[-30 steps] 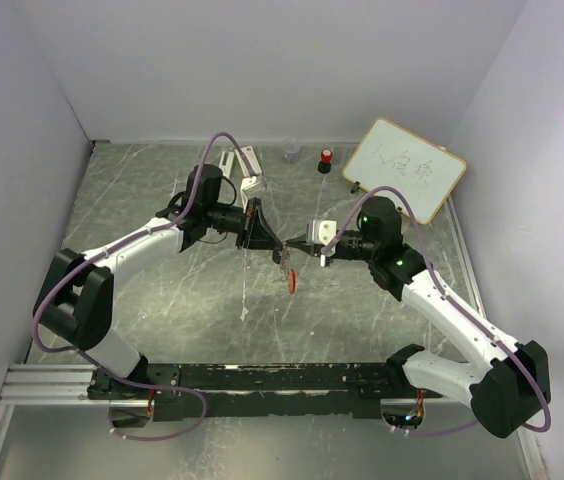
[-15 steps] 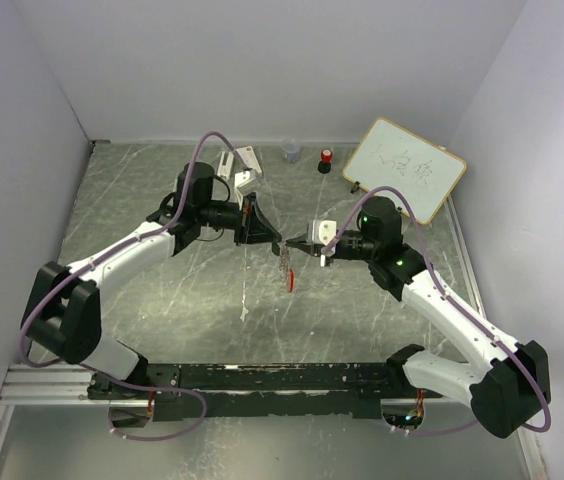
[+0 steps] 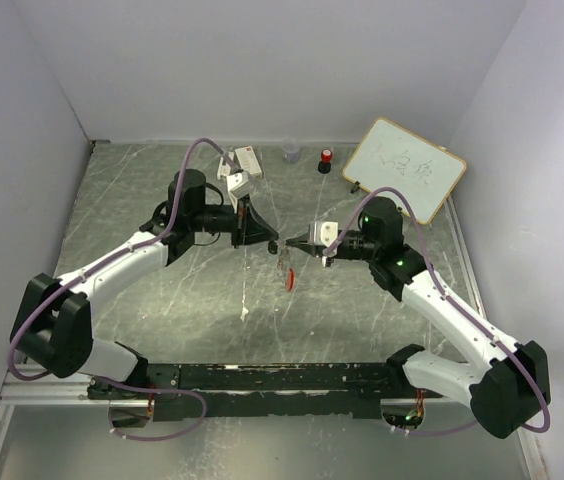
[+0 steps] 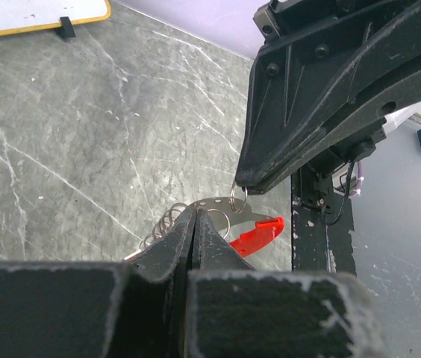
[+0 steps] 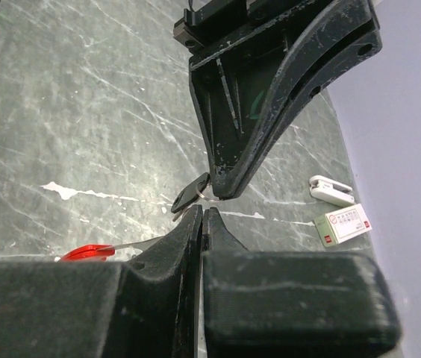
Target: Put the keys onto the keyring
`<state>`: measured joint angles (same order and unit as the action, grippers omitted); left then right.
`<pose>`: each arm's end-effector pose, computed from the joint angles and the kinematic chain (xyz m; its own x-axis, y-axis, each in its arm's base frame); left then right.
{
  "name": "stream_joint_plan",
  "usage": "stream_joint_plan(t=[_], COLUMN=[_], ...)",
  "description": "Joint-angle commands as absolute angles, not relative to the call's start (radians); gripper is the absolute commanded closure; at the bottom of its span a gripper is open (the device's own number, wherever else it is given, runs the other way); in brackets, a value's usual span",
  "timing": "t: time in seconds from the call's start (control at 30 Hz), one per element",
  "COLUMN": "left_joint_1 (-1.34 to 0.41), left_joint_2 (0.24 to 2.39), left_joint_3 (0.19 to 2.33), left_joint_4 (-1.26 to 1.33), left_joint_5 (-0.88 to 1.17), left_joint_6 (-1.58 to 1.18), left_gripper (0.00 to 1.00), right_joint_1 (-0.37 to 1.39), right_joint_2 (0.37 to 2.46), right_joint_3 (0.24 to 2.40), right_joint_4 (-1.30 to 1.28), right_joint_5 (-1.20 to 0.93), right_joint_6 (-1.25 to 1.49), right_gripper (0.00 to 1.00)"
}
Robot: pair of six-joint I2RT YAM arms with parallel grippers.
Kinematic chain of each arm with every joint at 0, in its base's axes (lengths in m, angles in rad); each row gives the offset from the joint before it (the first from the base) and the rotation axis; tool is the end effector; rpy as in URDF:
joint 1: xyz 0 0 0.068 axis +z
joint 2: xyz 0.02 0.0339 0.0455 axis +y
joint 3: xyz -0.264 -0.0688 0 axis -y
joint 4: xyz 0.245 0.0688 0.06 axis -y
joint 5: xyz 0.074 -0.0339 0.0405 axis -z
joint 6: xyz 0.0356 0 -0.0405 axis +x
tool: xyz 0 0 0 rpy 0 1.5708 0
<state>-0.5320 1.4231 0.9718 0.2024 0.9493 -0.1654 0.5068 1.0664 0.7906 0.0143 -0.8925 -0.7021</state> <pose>0.2607 -0.1871 0.2984 -0.3698 0.1064 -0.9230 0.9262 0.1213 -0.3571 0.1942 0.1395 0.3107 0.4488 -0.2143 -0.8675 -0.8806 0.0591 -0.4702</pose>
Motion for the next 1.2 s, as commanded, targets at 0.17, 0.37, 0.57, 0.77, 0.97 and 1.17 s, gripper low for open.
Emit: stream_joint_plan(t=[0.17, 0.37, 0.57, 0.77, 0.97, 1.17], left_joint_1=[-0.538, -0.541, -0.552, -0.561, -0.566, -0.567], left_joint_2=[1.387, 1.39, 1.396, 1.395, 1.399, 1.4], left_joint_3=[0.939, 0.942, 0.951, 0.954, 0.954, 0.951], left_joint_4=[0.285, 0.291, 0.269, 0.26, 0.252, 0.248], left_joint_5=[0.953, 0.966, 0.972, 0.965, 0.963, 0.947], left_joint_6=[-0.201, -0.207, -0.188, -0.18, -0.172, -0.166], left_gripper=[0.93, 0.93, 0.93, 0.93, 0.93, 0.93], right_joint_1=[0.499, 0.499, 0.499, 0.476, 0.469, 0.467], right_joint_2=[1.069, 1.091, 1.099, 1.103, 1.103, 1.102], right_joint_3=[0.774, 0.779, 0.779, 0.78, 0.781, 0.782], right_joint_4=[0.082, 0.086, 0.091, 0.095, 0.098, 0.101], right_joint_5=[-0.948, -0.959, -0.957, -0.956, -0.959, -0.968], right_joint_6=[-0.746, -0.75, -0.753, -0.753, -0.753, -0.754], right_gripper=[1.0, 1.0, 1.0, 1.0, 1.0, 1.0])
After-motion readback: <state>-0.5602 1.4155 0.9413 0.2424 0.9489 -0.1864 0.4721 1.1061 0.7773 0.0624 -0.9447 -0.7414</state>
